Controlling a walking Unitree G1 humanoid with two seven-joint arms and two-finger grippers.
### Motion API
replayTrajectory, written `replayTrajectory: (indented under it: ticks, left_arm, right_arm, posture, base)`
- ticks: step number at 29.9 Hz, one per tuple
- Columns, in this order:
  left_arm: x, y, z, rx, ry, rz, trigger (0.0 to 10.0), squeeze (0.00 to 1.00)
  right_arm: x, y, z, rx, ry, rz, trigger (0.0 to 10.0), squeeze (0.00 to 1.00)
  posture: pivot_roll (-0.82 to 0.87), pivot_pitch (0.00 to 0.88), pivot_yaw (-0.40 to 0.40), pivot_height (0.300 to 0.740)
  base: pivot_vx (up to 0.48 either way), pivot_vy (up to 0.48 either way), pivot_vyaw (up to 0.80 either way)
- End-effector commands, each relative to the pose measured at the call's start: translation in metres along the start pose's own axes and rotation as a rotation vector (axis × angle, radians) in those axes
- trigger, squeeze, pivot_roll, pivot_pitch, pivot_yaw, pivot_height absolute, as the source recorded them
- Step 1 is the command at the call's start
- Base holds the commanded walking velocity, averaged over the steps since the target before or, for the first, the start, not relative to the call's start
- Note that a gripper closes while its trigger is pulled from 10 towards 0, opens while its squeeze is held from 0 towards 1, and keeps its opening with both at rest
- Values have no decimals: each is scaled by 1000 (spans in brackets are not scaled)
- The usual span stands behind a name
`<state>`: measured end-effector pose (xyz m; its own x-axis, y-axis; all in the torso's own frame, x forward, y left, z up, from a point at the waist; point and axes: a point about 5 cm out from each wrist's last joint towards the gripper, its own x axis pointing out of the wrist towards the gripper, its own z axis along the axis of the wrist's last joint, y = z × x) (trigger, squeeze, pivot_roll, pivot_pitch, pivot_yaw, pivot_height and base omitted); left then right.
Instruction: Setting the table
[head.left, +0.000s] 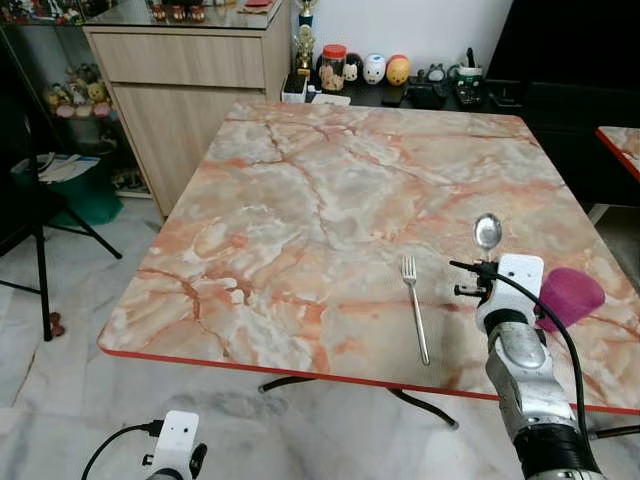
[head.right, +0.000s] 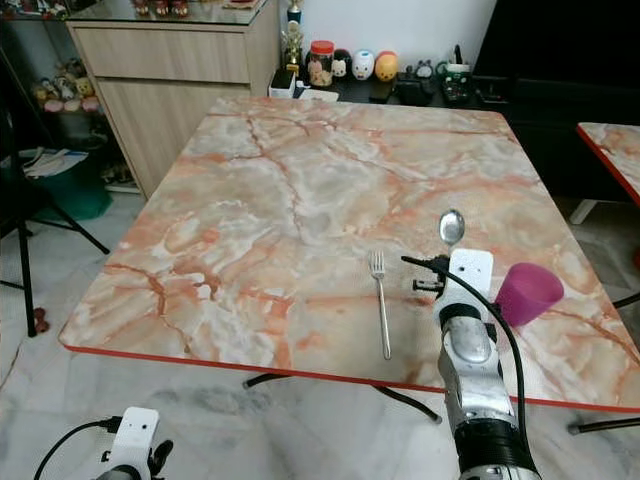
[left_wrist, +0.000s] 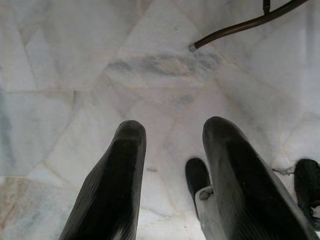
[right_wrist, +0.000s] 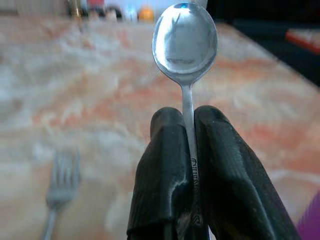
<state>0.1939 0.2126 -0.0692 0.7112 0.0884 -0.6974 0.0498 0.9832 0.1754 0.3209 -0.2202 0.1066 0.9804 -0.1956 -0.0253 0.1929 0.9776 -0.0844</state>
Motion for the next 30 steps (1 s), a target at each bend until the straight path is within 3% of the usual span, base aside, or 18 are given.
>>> replayTrajectory:
  ticks: [1,2,5,9,10,17,24,27,30]
  left_arm:
    - [-1,-2,-3,12,13,-2,10000,0]
    - [-1,-2,-4,13,17,-2,10000,0]
    - [-1,-2,-4,15,19,0,10000,0]
    - [-1,-1,-5,14,20,7,10000,0]
    - [-1,-1,-5,15,19,10,10000,0]
    - [-1,0,-2,23,7,12,10000,0]
    - [-1,-2,-3,37,11,6,10000,0]
    - [0,-4,-2,47,6,2,10000,0]
    - [0,-4,-1,47,3,1,10000,0]
  right_arm:
    - [-2,3,17,-58,-108,28,10000,0]
    - [-3,6,26,-95,-158,41,10000,0]
    - [-8,12,46,-88,-269,62,10000,0]
    - [-16,15,57,-137,-346,72,10000,0]
    - [-25,18,59,-161,-387,94,10000,0]
    - [-46,15,58,-183,-410,118,10000,0]
    - [-47,19,64,-184,-427,122,10000,0]
    - [-34,28,72,-168,-440,102,10000,0]
    - [-32,33,81,-153,-465,112,10000,0]
  posture:
    - [-12,0,-37,740]
    - [-12,0,-37,740]
    - [-12,0,-38,740]
    - [-12,0,-38,740]
    - [-13,0,-38,740]
    - [-23,0,-30,740]
    - [-22,0,-24,740]
    - [-20,0,-25,740]
    - [-17,0,-25,740]
  base:
    - [0,0,0]
    - [0,0,0]
    - [0,0,0]
    - [0,0,0]
    - [0,0,0]
    - [0,0,0]
    - [0,0,0]
    - [0,-196,0]
    - [0,-314,0]
